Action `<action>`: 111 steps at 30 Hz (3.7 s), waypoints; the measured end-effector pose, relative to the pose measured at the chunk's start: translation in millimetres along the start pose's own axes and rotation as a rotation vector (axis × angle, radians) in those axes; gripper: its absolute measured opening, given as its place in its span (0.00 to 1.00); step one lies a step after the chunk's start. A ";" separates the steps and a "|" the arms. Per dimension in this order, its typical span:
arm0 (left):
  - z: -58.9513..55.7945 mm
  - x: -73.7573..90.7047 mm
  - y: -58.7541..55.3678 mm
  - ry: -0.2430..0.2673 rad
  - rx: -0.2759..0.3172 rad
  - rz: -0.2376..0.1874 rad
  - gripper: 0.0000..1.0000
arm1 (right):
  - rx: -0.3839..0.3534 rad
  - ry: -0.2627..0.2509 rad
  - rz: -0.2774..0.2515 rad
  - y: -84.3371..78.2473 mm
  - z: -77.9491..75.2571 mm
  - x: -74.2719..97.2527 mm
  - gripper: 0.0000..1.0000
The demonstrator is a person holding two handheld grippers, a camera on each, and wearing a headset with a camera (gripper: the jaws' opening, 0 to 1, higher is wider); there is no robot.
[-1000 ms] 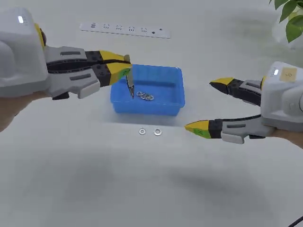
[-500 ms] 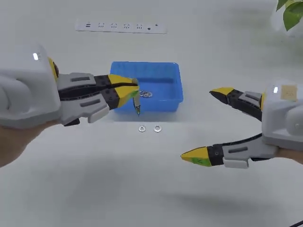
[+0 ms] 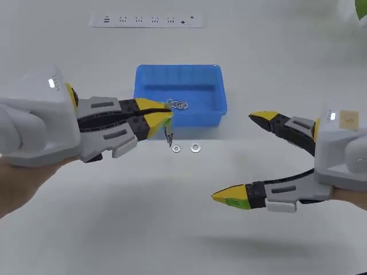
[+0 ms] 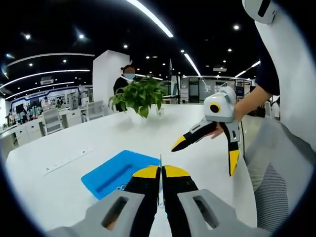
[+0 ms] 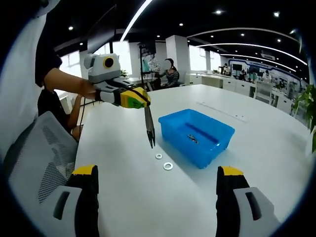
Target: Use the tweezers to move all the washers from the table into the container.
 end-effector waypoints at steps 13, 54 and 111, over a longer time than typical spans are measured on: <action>4.1 -12.0 -6.2 -0.029 0.022 0.009 0.05 | -0.029 0.000 0.009 -7.9 -3.4 1.2 0.99; 2.7 -10.4 -11.6 -0.118 -0.063 0.109 0.05 | -0.015 0.154 -0.013 3.6 3.2 -29.7 0.85; 3.9 -15.2 -9.2 -0.126 -0.045 0.195 0.06 | 0.339 0.403 0.015 22.9 -20.4 -101.5 0.09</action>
Point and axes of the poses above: the centre of the closed fingertips' face, and the gripper's own axes: x roughly backward along the fingers, z roughly to its left, y roughly out of its top, the point moved 10 cm from there along x, roughly backward along the fingers, and after that the axes turned 15 degrees about x, right-handed, at the moved point
